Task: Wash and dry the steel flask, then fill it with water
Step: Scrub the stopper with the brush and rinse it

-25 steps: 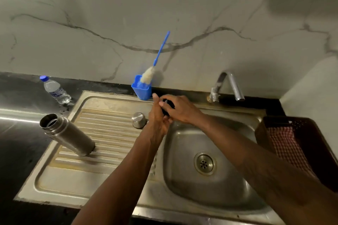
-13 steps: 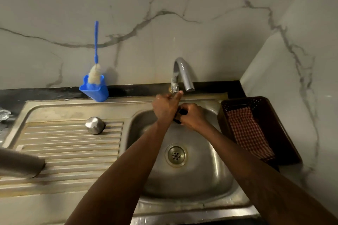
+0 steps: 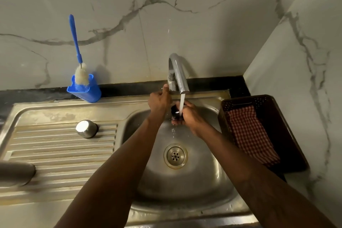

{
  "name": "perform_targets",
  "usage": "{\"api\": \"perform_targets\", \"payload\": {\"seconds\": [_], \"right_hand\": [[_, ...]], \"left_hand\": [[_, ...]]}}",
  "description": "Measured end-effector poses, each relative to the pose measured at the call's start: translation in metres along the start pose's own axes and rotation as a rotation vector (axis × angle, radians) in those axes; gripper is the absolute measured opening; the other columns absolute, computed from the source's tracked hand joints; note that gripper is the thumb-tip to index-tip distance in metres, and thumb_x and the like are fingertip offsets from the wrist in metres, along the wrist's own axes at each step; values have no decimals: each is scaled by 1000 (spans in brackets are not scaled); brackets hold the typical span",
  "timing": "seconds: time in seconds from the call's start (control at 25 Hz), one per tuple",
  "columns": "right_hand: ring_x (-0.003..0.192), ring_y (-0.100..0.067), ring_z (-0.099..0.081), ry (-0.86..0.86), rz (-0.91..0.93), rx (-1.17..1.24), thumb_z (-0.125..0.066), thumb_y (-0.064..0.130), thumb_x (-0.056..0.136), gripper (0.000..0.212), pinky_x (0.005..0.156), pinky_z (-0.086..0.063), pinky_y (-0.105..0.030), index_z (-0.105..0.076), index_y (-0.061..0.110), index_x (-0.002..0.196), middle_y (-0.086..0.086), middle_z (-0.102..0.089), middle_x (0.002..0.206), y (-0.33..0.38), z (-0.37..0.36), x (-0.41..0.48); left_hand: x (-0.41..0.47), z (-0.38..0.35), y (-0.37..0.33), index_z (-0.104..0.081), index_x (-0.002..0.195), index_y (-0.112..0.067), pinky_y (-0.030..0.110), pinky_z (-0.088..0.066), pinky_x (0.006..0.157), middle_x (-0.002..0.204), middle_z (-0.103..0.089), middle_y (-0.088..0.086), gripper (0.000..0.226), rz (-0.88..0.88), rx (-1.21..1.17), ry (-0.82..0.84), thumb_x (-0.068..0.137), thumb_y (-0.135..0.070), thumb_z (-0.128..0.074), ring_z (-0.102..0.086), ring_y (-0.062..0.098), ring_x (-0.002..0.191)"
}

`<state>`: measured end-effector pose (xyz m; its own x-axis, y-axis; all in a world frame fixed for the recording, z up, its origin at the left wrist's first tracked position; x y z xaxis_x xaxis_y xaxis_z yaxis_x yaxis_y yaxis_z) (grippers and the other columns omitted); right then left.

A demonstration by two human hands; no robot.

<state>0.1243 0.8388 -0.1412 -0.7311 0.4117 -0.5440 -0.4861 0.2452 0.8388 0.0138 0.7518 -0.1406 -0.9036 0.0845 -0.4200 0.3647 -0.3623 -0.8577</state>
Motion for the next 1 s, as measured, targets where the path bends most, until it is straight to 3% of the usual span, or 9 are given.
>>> {"api": "perform_targets", "payload": {"seconds": [0.16,0.28,0.4,0.52,0.6,0.68,0.76,0.88,1.0], "right_hand": [[98,-29,-71,-76,-144,71,-35,50,109,44,74,-59,-40,-63,19,124,-14,-72,112,-9,-9,-4],[100,-27,-68,-146,-116,-24,-33,55,107,39,89,-55,-46,-59,30,121,-9,-70,111,-16,-13,-4],[103,-26,-68,-174,9,-86,-40,49,105,25,96,-54,-50,-64,41,108,-1,-71,109,-9,-7,-5],[98,-20,-68,-138,116,26,-47,42,106,29,86,-55,-37,-70,24,110,-3,-72,103,-1,-13,-15],[100,-18,-69,-137,220,-3,-49,46,105,30,88,-56,-37,-71,26,113,-2,-73,104,-3,-18,-16],[93,-16,-70,-168,240,-76,-51,48,105,34,79,-56,-29,-69,22,116,0,-72,98,-3,-19,-21],[83,-13,-71,-235,242,-216,-57,47,103,32,69,-54,-25,-72,19,104,2,-72,86,0,-12,-24],[71,-8,-73,-257,320,-290,-65,47,98,30,68,-60,-26,-76,21,88,4,-75,76,12,-6,-30],[81,-15,-70,-249,343,-589,-50,43,106,39,68,-50,-19,-74,12,107,-1,-71,86,18,-14,-29]], "left_hand": [[-41,-26,46,-70,111,-14,47,-61,91,106,-74,14,53,308,-174,176,99,-62,-55,-73,30,95],[-69,-41,61,-72,112,-14,45,-59,95,107,-73,16,39,420,-435,265,103,-46,-52,-71,32,103],[-73,-30,55,-71,117,-7,47,-62,93,106,-74,16,30,380,-372,240,107,-31,-55,-72,28,95],[-75,-26,49,-66,127,-5,39,-60,82,105,-70,12,35,406,-415,200,108,-31,-51,-66,19,83],[-81,-25,38,-59,142,-15,29,-49,76,115,-67,1,44,386,-530,270,110,-38,-41,-57,8,81],[-75,-28,37,-63,129,-28,29,-50,76,106,-66,-6,32,357,-540,352,109,-41,-41,-59,7,83],[-71,-23,38,-68,108,-17,38,-58,82,99,-72,7,24,371,-506,303,107,-33,-49,-68,20,86],[-78,-23,36,-68,107,-4,40,-58,82,90,-69,17,37,398,-727,307,108,-28,-41,-68,27,83],[-86,-24,35,-67,88,-4,37,-53,77,78,-65,14,31,386,-910,346,99,-19,-43,-64,24,75]]}}
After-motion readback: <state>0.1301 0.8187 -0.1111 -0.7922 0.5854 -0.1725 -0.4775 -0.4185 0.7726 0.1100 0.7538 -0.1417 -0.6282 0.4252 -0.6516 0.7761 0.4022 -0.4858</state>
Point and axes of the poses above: each hand's wrist, its own x-axis towards the middle knuckle, its own z-axis out of the back of the hand, y = z × x, the point moved 5 cm from there along x, towards the middle knuckle
